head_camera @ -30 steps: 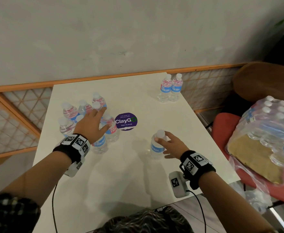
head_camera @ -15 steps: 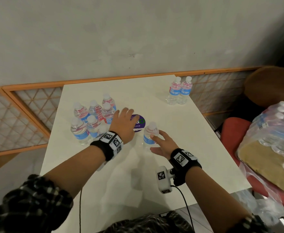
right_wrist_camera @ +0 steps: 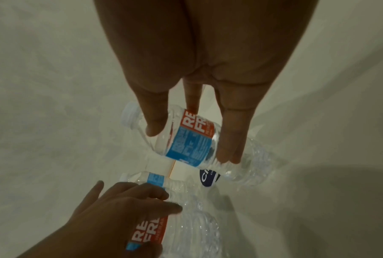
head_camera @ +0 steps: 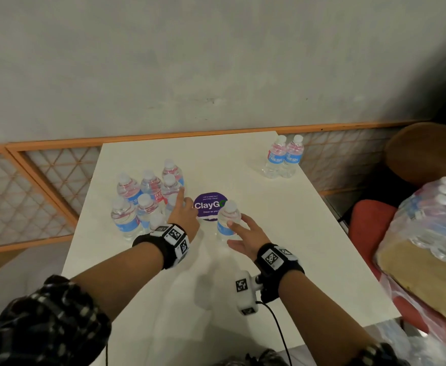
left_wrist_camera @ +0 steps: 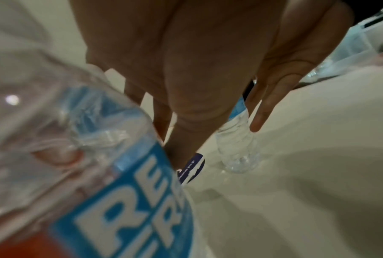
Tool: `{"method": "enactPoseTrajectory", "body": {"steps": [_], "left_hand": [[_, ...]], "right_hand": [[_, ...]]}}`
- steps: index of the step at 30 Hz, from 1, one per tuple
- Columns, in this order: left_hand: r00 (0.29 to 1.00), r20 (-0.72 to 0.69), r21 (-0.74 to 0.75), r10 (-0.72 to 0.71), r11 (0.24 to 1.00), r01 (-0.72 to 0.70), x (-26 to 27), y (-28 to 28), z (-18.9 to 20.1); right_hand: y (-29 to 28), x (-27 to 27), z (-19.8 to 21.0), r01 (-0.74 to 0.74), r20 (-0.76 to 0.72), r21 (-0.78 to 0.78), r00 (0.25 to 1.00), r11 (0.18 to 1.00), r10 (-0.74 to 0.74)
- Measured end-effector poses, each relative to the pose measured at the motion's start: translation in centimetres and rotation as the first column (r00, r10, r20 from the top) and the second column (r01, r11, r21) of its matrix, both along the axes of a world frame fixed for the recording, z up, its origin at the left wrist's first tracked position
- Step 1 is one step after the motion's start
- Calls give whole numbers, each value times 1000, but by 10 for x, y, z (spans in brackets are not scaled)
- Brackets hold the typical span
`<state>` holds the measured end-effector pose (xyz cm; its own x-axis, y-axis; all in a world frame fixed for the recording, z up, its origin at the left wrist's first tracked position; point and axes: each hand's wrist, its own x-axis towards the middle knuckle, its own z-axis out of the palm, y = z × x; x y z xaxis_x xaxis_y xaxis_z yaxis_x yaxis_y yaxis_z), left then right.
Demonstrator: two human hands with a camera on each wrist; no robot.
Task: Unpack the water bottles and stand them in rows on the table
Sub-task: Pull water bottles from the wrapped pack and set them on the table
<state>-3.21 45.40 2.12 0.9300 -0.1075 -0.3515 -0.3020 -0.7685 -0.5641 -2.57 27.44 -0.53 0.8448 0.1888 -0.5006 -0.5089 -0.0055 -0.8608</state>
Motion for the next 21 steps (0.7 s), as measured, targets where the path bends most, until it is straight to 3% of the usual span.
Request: {"method": "enactPoseTrajectory", "body": {"steps": [3, 5, 8, 13, 21], "left_hand": [[990, 59, -184, 128, 976, -115, -4, 0, 9], [970, 98, -382, 222, 908, -169, -3, -7, 20], [978, 80, -552, 192, 825, -117, 3, -19, 30], [958, -91, -583, 272, 766, -272, 21, -28, 44], [896, -7, -392, 443, 823, -410, 43, -19, 45]], "right_hand": [[9, 4, -3, -26, -4, -20, 1000, 999, 26], [17, 7, -6, 14, -63, 37, 998, 999, -11], [30, 8, -8, 16, -144, 89, 990, 996, -4], [28, 5, -7, -39, -167, 95, 984, 995, 55], [-97, 16, 10, 222, -102, 35, 971, 974, -217]]}}
